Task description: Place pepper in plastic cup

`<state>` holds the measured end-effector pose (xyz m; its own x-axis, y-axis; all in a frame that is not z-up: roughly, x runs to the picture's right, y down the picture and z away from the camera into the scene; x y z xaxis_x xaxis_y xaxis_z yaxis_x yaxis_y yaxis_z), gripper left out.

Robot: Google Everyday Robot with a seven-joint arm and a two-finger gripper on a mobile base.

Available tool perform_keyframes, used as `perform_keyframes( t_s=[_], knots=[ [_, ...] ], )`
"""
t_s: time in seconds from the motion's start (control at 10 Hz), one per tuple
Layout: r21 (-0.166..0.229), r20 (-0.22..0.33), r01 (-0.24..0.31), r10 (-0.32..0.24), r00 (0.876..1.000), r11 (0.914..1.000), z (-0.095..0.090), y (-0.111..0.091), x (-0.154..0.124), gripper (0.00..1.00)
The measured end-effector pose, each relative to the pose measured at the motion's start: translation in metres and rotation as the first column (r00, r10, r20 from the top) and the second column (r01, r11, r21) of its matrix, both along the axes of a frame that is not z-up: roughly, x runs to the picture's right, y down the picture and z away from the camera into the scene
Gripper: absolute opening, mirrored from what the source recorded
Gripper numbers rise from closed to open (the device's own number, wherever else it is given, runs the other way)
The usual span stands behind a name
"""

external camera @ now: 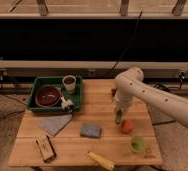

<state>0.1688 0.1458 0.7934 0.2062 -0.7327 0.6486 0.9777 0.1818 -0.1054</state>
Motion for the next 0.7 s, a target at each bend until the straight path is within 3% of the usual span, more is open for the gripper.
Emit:
perform_keyframes(
  t_s=[0.7],
  knots=[
    [-0.003,0.009,-0.001,0.001,1.0,1.0,-0.056,0.044,0.051,0.0]
  ],
)
